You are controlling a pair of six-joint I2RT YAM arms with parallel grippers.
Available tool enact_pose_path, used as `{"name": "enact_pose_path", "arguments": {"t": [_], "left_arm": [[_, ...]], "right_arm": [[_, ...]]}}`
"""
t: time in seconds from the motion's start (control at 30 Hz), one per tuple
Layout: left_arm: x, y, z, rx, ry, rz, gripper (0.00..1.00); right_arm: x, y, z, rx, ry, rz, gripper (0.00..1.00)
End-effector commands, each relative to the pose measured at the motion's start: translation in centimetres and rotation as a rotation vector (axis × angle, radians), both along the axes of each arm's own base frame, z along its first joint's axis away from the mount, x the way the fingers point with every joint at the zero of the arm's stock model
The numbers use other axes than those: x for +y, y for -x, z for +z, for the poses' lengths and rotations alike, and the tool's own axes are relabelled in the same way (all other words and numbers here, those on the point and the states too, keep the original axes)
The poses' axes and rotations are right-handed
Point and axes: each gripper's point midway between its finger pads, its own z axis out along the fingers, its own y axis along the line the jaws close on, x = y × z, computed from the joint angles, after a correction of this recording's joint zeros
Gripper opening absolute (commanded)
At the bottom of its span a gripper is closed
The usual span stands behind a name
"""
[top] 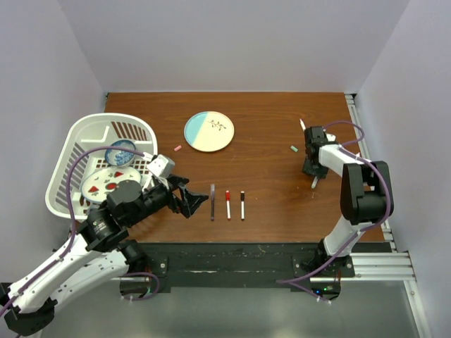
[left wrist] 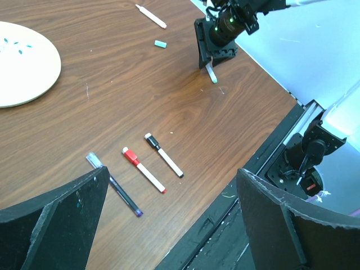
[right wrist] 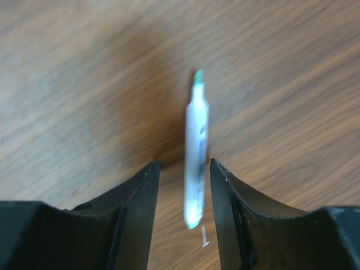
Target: Insert the pens into the pen caps
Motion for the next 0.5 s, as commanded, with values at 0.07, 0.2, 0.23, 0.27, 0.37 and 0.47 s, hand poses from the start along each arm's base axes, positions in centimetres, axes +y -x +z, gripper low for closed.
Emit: {"name": "enact_pose_path", "arguments": {"t": [0.07, 0.2, 0.23, 0.27, 0.37, 0.47], "left_arm": [[0.3, -0.3, 0.1, -0.029, -0.006, 0.015, 1.0], [0.3, -0.4, 0.1, -0.03, -0.008, 0.016, 0.99], [0.3, -0.3, 0.2, -0.031, -0.006, 0.013, 0.99], [0.3, -0.3, 0.2, -0.031, -0.006, 0.015, 0.98], [0.3, -0.3, 0.2, -0.031, -0.004, 0.015, 0.98], [0.4, -0.3, 0.3, -0.033, 0.003, 0.017, 0.98]], "right_arm": [[-1.9, -1.1, -0.7, 0.025, -0.008, -0.002, 0.44], [-1.3, -1.3, -1.8, 0.026, -0.069, 0.013, 0.38], [-1.1, -1.3, -1.9, 0.025, -0.077, 0.013, 0.34], [-1.0, -1.0, -2.3, 0.034, -0.084, 0.017, 0.32], [-0.5, -1.0, -2.5, 0.029, -0.112, 0.028, 0.24], [0.2, -0.7, -2.7, 0.027, -0.151, 0.042, 0.1]]}}
